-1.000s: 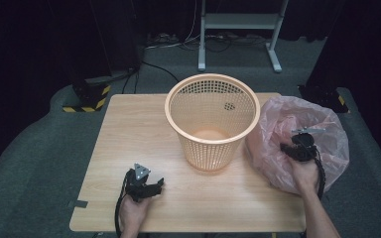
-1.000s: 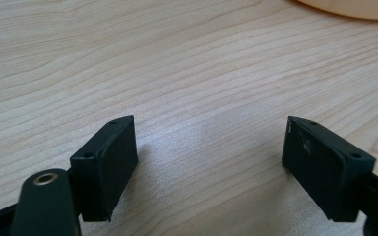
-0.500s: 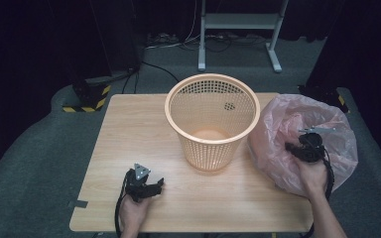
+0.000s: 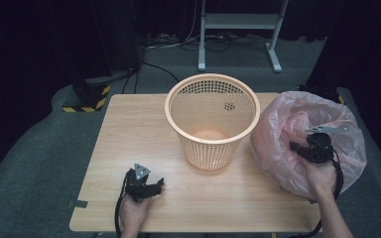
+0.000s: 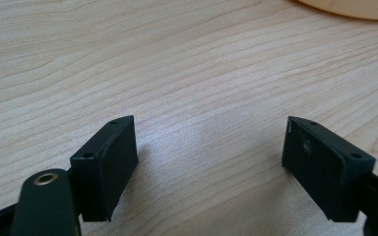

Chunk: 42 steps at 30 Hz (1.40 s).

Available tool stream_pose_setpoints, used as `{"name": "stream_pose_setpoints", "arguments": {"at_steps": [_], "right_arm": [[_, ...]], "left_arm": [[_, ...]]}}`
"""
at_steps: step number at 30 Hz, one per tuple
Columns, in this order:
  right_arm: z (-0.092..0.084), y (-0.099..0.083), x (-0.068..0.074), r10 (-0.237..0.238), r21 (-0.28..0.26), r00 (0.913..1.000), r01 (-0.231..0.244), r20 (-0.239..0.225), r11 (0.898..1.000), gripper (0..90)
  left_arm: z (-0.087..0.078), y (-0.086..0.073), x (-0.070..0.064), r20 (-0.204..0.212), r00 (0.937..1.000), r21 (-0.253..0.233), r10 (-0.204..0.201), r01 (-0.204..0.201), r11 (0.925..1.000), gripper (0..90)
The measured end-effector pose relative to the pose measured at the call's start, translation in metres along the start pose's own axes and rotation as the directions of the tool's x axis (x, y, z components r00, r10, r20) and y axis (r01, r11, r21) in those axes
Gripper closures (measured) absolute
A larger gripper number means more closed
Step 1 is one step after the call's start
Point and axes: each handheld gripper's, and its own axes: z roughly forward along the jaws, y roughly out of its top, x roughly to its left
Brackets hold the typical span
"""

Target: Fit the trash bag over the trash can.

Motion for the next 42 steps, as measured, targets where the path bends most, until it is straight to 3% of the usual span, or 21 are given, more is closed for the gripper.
{"name": "stream_pose_setpoints", "arguments": {"at_steps": [25,42], "right_arm": [[-0.032,0.013,0.007,-0.036,-0.024,0.9991,0.036,-0.024,0.999,88.2],[-0.055,0.031,0.014,-0.055,-0.049,0.9971,0.052,-0.053,0.997,88.2]], "left_arm": [[0.000,0.000,0.000,-0.004,1.0000,0.000,-0.004,0.004,1.0000,21.1],[0.000,0.000,0.000,-0.004,1.0000,0.000,-0.004,0.004,1.0000,21.1]]}}
